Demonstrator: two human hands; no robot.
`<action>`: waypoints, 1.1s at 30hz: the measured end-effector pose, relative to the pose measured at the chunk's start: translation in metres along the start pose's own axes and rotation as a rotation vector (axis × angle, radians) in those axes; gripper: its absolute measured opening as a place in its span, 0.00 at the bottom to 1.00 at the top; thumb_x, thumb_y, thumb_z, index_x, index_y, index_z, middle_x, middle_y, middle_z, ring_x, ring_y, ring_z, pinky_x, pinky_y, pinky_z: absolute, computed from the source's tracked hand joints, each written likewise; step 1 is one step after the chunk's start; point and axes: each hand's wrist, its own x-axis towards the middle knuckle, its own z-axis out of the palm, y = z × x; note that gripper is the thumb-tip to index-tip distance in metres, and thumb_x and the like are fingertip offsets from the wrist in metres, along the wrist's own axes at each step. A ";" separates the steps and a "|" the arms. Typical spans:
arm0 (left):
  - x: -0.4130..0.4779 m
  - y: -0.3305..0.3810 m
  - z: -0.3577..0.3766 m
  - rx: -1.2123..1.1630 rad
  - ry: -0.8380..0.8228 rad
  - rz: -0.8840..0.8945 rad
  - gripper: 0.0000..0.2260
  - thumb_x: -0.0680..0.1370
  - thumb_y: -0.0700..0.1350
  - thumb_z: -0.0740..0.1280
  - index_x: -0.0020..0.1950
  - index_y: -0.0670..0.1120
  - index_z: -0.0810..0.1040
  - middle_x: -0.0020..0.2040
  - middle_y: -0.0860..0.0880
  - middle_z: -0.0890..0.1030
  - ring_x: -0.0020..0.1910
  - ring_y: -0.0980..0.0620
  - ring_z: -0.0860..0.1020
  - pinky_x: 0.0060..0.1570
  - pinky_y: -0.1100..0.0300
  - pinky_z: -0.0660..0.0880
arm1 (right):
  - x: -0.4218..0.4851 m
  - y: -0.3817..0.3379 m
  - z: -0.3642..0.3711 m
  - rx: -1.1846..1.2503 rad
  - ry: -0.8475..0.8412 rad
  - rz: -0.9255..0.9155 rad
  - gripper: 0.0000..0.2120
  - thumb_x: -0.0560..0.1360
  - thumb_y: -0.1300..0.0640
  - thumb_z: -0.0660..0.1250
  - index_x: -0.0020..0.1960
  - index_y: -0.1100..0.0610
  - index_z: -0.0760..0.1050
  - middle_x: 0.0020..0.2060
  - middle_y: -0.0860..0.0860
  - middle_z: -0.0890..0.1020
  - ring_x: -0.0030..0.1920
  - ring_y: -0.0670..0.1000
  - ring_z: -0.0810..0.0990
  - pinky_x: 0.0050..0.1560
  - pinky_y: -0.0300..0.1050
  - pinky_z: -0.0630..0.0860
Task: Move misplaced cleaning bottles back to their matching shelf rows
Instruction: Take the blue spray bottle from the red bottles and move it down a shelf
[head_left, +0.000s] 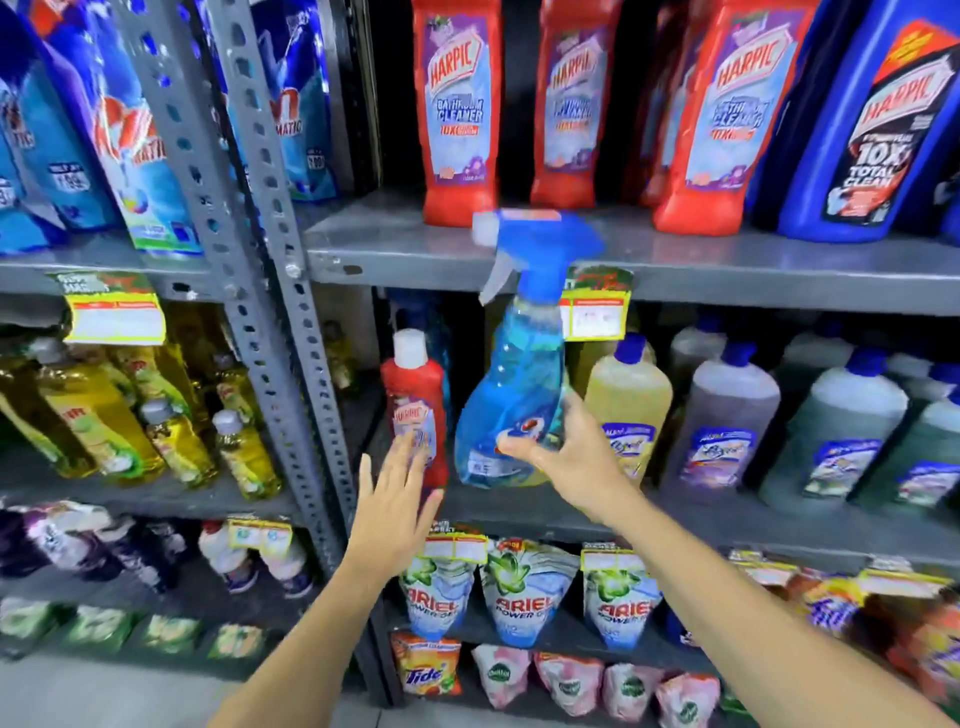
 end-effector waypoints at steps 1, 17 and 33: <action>-0.003 -0.002 0.011 0.011 -0.071 -0.007 0.30 0.82 0.60 0.42 0.76 0.43 0.63 0.77 0.44 0.59 0.76 0.45 0.59 0.72 0.38 0.51 | 0.002 0.019 0.005 -0.040 0.012 0.034 0.22 0.70 0.57 0.77 0.58 0.50 0.71 0.51 0.44 0.82 0.50 0.36 0.80 0.54 0.35 0.76; -0.029 -0.027 0.072 0.064 -0.328 -0.032 0.39 0.73 0.67 0.32 0.79 0.48 0.46 0.78 0.52 0.43 0.77 0.53 0.41 0.73 0.48 0.38 | 0.024 0.130 0.029 -0.087 0.092 0.256 0.28 0.71 0.59 0.76 0.67 0.55 0.67 0.59 0.51 0.80 0.57 0.50 0.80 0.61 0.51 0.77; -0.034 -0.036 0.079 0.038 -0.226 0.033 0.29 0.82 0.62 0.48 0.79 0.47 0.51 0.79 0.50 0.52 0.77 0.55 0.45 0.72 0.50 0.37 | 0.006 0.112 0.050 -0.244 0.483 0.137 0.42 0.62 0.48 0.81 0.69 0.57 0.65 0.58 0.51 0.70 0.55 0.49 0.76 0.51 0.44 0.79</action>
